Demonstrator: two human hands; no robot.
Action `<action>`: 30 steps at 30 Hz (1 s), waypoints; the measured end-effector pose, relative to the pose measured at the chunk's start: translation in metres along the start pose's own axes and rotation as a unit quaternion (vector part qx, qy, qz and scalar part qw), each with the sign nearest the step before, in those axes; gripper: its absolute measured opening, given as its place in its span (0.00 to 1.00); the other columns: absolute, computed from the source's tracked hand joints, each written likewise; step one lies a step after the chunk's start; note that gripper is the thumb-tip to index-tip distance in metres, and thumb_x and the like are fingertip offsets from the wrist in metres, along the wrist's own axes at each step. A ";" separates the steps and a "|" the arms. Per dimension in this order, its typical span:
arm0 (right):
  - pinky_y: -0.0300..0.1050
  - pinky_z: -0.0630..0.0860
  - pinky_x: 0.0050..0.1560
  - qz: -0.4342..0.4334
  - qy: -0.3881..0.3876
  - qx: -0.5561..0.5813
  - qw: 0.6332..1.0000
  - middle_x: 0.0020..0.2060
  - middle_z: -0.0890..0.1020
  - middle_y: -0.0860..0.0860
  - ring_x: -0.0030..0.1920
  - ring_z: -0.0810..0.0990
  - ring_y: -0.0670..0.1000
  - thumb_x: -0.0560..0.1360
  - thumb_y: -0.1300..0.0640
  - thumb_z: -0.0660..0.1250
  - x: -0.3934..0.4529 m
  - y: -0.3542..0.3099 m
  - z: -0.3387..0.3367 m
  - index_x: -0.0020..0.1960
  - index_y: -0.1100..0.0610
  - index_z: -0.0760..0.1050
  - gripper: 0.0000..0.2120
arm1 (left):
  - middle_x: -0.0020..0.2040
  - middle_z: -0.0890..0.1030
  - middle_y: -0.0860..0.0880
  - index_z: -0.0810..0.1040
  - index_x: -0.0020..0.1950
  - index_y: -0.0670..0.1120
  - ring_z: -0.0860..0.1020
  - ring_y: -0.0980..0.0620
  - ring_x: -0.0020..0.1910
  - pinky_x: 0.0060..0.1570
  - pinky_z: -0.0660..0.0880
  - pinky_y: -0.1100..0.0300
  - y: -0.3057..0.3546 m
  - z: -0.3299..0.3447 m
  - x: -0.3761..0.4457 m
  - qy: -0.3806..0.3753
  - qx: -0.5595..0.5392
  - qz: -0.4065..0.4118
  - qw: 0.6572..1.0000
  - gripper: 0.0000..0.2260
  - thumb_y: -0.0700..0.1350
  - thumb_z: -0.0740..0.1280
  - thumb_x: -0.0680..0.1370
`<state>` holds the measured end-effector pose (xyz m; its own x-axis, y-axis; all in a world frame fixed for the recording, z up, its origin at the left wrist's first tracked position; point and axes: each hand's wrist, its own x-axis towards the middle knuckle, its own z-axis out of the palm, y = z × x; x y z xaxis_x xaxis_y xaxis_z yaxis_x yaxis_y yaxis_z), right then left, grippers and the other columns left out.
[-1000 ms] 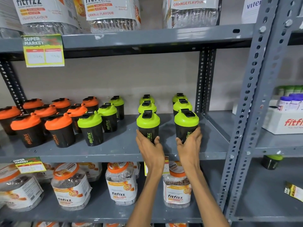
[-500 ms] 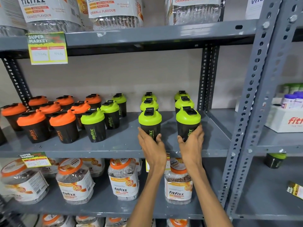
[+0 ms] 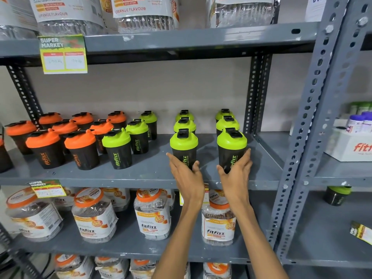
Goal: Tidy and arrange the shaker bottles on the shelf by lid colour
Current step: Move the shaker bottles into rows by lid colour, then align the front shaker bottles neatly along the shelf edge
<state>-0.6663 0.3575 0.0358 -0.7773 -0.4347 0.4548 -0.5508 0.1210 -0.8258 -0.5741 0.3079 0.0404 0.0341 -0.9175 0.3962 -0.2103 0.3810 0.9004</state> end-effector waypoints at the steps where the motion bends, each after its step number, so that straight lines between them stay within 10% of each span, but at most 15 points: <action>1: 0.56 0.70 0.66 -0.010 0.011 0.009 1.000 0.71 0.61 0.61 0.71 0.66 0.63 0.72 0.58 0.74 -0.005 0.000 -0.001 0.79 0.59 0.43 0.48 | 0.81 0.54 0.44 0.43 0.81 0.41 0.54 0.47 0.79 0.68 0.52 0.70 0.000 -0.004 -0.002 -0.007 -0.008 0.001 1.000 0.43 0.46 0.70 0.78; 6: 0.46 0.71 0.66 -0.113 0.084 0.050 0.989 0.68 0.68 0.57 0.68 0.70 0.56 0.76 0.59 0.69 -0.051 -0.012 0.000 0.73 0.58 0.61 0.29 | 0.78 0.63 0.49 0.59 0.79 0.46 0.61 0.54 0.76 0.64 0.52 0.83 -0.020 -0.054 -0.020 0.032 -0.038 0.067 0.997 0.34 0.48 0.71 0.78; 11: 0.32 0.68 0.61 -0.179 0.007 0.101 0.979 0.61 0.77 0.52 0.61 0.76 0.51 0.76 0.62 0.68 -0.101 -0.061 0.043 0.65 0.58 0.70 0.18 | 0.65 0.76 0.48 0.73 0.70 0.46 0.74 0.55 0.64 0.60 0.74 0.61 -0.058 -0.135 -0.007 0.116 -0.027 0.124 0.985 0.19 0.43 0.69 0.79; 14: 0.43 0.75 0.60 -0.182 -0.042 0.126 0.974 0.59 0.79 0.51 0.60 0.78 0.50 0.76 0.60 0.69 -0.126 -0.093 0.086 0.64 0.57 0.71 0.17 | 0.67 0.75 0.48 0.71 0.71 0.47 0.74 0.49 0.66 0.64 0.72 0.51 -0.080 -0.182 0.027 0.137 -0.001 0.126 0.983 0.20 0.44 0.68 0.80; 18: 0.54 0.77 0.59 -0.144 -0.077 0.130 0.978 0.59 0.78 0.52 0.61 0.77 0.49 0.75 0.59 0.70 -0.144 -0.130 0.150 0.66 0.57 0.70 0.21 | 0.73 0.69 0.46 0.66 0.75 0.45 0.66 0.49 0.73 0.68 0.58 0.72 -0.104 -0.235 0.085 0.157 0.002 0.095 0.983 0.25 0.45 0.68 0.79; 30: 0.49 0.57 0.74 0.023 -0.078 0.013 0.997 0.77 0.56 0.66 0.78 0.54 0.62 0.70 0.54 0.76 -0.126 -0.200 0.265 0.77 0.69 0.44 0.52 | 0.81 0.53 0.38 0.46 0.80 0.36 0.51 0.43 0.80 0.74 0.50 0.57 -0.129 -0.263 0.195 -0.009 0.012 0.009 1.000 0.44 0.44 0.73 0.76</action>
<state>-0.3778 0.1513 0.0552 -0.7445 -0.5622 0.3600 -0.5057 0.1228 -0.8539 -0.2838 0.1100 0.0490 0.0135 -0.9128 0.4082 -0.2345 0.3939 0.8887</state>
